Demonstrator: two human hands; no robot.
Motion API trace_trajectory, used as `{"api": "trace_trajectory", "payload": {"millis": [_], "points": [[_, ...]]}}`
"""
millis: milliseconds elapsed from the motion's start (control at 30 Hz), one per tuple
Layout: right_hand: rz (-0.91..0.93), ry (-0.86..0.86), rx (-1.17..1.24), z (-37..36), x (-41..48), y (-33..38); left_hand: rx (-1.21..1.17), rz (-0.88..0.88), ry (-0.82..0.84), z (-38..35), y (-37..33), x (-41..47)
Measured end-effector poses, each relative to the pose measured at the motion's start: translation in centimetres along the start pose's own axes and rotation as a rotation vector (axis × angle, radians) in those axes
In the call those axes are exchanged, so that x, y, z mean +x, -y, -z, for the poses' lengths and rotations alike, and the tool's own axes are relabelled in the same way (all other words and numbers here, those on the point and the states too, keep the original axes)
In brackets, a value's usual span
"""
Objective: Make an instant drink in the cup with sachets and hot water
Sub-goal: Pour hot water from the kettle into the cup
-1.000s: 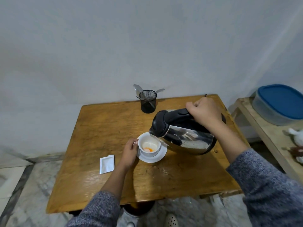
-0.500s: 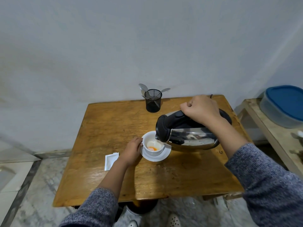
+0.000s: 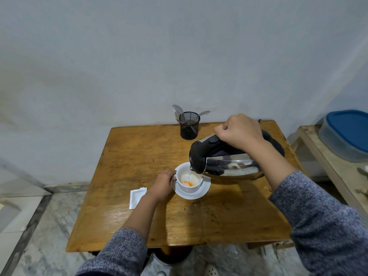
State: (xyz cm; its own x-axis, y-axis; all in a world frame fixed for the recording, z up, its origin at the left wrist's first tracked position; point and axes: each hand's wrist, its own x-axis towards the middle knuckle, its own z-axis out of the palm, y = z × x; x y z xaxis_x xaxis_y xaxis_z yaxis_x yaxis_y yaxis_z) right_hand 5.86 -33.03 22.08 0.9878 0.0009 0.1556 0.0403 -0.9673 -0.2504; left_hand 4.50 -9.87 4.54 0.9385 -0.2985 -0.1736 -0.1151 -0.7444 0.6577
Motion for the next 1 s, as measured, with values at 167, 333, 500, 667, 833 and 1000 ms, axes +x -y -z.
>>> {"api": "trace_trajectory", "payload": {"millis": [167, 333, 500, 667, 833, 1000], "points": [[-0.002, 0.011, -0.004, -0.31, 0.15, 0.06, -0.002, 0.006, 0.011, 0.11, -0.13, 0.02], [-0.003, 0.02, -0.014, -0.44, 0.17, 0.11, -0.003, 0.011, 0.023, 0.27, -0.2, 0.11], [-0.002, 0.011, -0.025, -0.28, 0.12, 0.17, -0.049, 0.024, 0.008, 0.14, -0.52, -0.22], [-0.002, 0.009, -0.024, -0.09, -0.04, 0.23, -0.068, 0.027, -0.004, -0.03, -0.61, -0.39], [-0.002, 0.019, -0.036, -0.33, -0.44, 0.27, -0.068, 0.053, -0.005, -0.08, -0.82, -0.33], [-0.013, 0.029, -0.028, -0.26, -0.71, 0.19, -0.067, 0.056, -0.009, -0.24, -0.82, -0.38]]}}
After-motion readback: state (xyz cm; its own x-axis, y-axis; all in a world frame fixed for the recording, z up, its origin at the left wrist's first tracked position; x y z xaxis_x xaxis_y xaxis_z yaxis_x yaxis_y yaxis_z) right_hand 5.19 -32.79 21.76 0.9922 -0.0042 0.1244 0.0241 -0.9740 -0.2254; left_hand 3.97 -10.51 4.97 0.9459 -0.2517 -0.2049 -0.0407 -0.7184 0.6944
